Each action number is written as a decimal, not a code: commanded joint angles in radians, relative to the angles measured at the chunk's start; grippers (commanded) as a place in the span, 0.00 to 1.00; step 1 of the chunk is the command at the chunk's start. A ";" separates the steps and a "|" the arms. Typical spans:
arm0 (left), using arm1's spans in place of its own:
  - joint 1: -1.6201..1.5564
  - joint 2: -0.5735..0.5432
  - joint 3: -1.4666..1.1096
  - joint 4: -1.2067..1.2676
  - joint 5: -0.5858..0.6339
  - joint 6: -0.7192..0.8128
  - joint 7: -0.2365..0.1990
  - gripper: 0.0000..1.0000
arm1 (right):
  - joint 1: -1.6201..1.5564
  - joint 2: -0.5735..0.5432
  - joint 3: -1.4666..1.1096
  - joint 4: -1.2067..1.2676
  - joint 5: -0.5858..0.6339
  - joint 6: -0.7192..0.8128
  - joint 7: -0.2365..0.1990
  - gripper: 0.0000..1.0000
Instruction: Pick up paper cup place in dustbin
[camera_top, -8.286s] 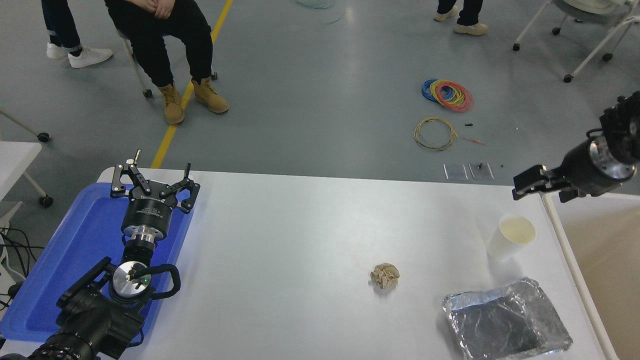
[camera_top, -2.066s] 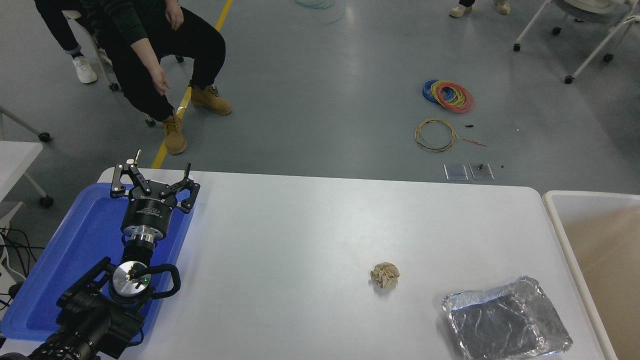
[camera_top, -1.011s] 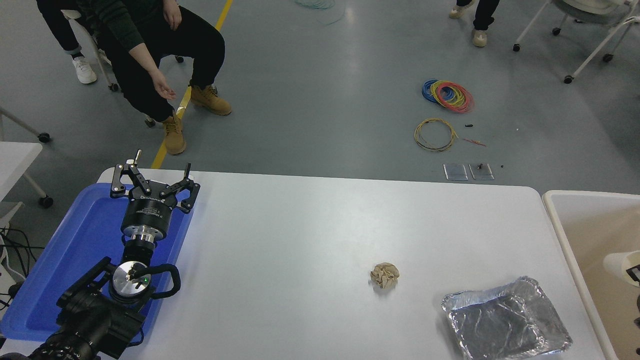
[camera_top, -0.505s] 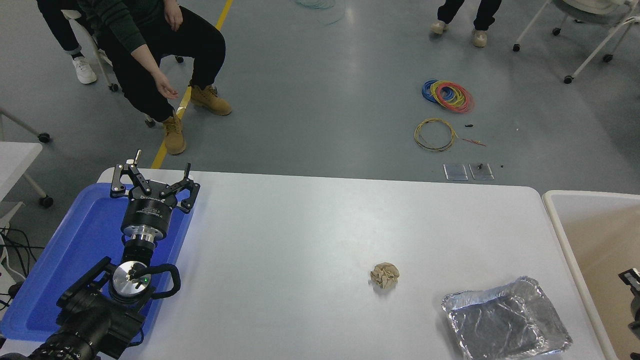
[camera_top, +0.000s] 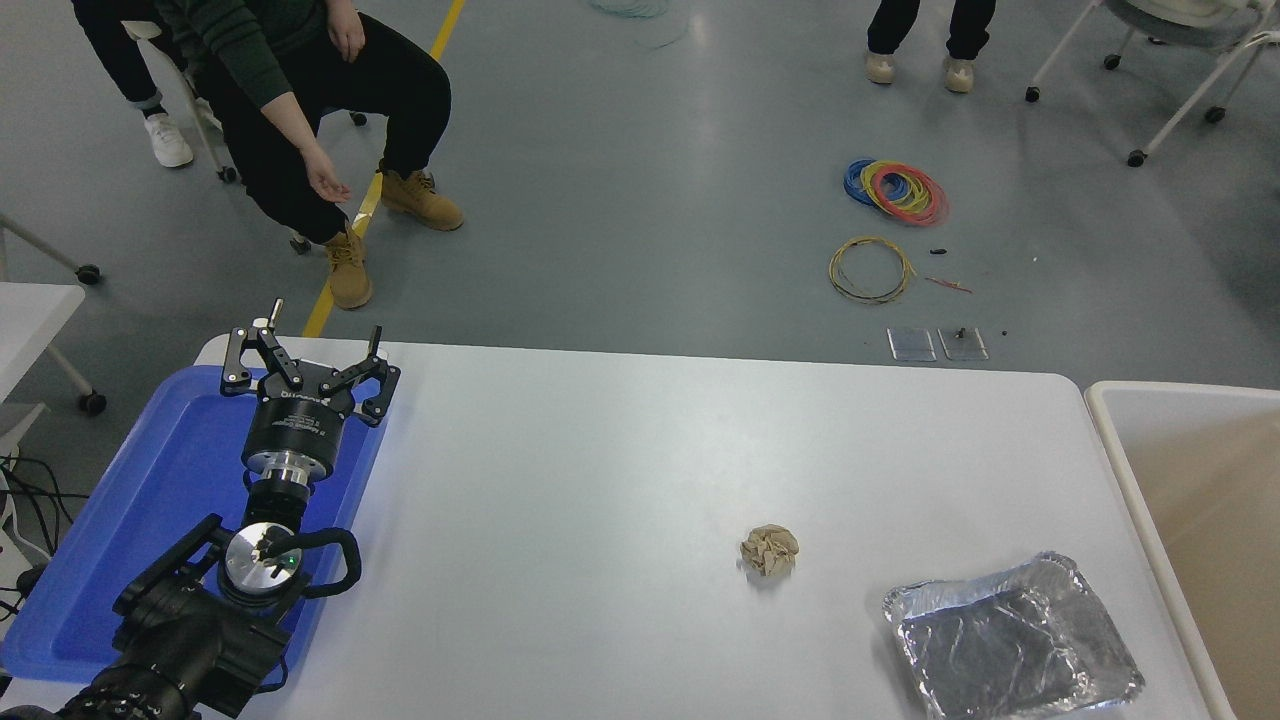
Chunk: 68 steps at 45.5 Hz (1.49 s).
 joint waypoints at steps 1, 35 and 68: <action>0.000 -0.001 0.000 0.000 0.000 0.000 0.000 1.00 | 0.207 -0.066 -0.233 0.091 -0.004 0.004 0.000 1.00; 0.000 0.001 0.000 0.000 0.000 0.000 0.000 1.00 | 0.960 0.051 -0.739 0.393 -0.007 0.241 0.000 1.00; 0.000 -0.001 0.000 0.000 0.000 0.000 0.001 1.00 | 1.399 0.112 -0.903 0.907 -0.107 0.770 0.000 1.00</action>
